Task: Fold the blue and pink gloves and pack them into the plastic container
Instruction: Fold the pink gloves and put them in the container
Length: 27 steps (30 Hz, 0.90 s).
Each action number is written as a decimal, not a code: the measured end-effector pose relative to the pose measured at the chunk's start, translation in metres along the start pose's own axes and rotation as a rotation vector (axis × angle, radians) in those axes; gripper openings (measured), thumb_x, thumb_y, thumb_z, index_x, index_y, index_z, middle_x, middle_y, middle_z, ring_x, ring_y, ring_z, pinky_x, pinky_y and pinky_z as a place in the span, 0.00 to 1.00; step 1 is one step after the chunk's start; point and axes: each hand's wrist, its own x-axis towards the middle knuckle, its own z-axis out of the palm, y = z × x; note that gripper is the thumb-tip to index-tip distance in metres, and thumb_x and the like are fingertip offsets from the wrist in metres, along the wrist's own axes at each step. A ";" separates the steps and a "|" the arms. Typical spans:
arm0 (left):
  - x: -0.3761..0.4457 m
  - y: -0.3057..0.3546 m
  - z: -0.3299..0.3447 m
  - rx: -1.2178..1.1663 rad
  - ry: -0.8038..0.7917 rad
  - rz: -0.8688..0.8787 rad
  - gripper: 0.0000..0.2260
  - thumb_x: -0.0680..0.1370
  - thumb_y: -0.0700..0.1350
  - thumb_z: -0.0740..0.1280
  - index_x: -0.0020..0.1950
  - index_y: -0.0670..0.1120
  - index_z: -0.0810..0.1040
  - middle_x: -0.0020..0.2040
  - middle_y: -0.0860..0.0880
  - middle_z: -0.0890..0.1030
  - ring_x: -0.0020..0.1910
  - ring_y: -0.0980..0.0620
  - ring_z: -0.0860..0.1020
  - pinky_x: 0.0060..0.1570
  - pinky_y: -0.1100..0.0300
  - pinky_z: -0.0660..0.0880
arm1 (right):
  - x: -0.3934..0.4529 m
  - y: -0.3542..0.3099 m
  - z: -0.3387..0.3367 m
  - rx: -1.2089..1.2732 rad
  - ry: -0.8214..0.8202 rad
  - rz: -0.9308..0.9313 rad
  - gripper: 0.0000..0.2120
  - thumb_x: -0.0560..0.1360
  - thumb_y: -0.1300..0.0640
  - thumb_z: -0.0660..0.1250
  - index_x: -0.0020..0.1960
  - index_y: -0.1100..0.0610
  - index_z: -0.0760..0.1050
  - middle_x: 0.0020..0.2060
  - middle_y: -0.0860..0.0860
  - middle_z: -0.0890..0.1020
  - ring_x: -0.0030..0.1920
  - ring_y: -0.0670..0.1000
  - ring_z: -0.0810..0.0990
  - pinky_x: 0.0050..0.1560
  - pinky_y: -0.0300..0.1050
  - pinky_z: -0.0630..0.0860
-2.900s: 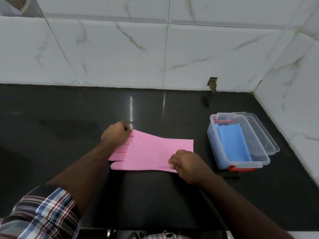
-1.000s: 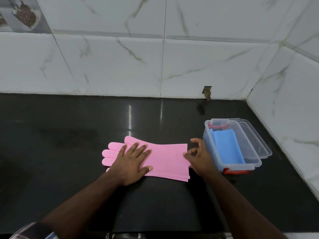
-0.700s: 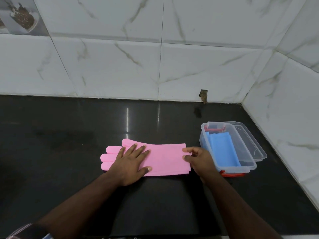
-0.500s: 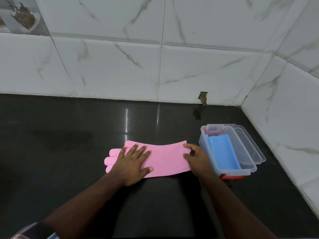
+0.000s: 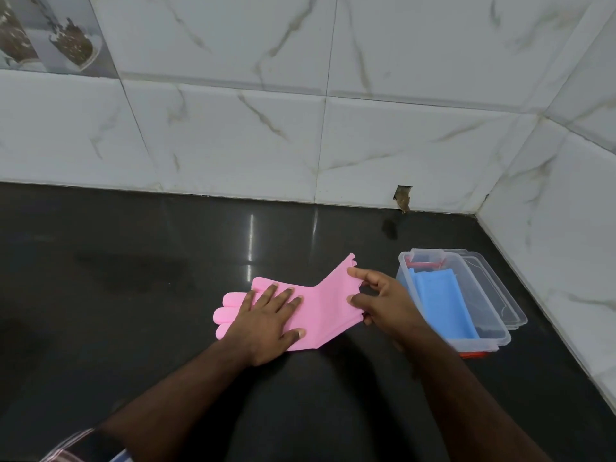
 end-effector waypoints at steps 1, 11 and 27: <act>-0.001 -0.002 -0.002 -0.035 0.048 0.001 0.31 0.79 0.66 0.48 0.81 0.56 0.53 0.82 0.54 0.53 0.81 0.48 0.45 0.77 0.43 0.40 | 0.000 -0.003 0.002 -0.010 -0.003 -0.016 0.22 0.75 0.63 0.70 0.66 0.47 0.75 0.59 0.47 0.77 0.38 0.47 0.81 0.33 0.34 0.76; -0.046 -0.074 -0.007 -0.729 0.295 -0.545 0.11 0.77 0.51 0.61 0.52 0.47 0.80 0.48 0.47 0.83 0.50 0.45 0.79 0.51 0.50 0.76 | 0.003 -0.017 0.013 -0.061 -0.024 -0.071 0.25 0.72 0.64 0.73 0.66 0.49 0.76 0.59 0.47 0.77 0.28 0.45 0.77 0.38 0.41 0.80; -0.037 -0.075 0.001 -1.328 0.437 -0.679 0.04 0.77 0.38 0.72 0.51 0.42 0.84 0.43 0.42 0.86 0.36 0.49 0.82 0.43 0.51 0.83 | -0.001 -0.042 0.075 -0.254 -0.162 -0.184 0.27 0.70 0.65 0.71 0.68 0.51 0.75 0.63 0.50 0.79 0.40 0.42 0.78 0.42 0.38 0.75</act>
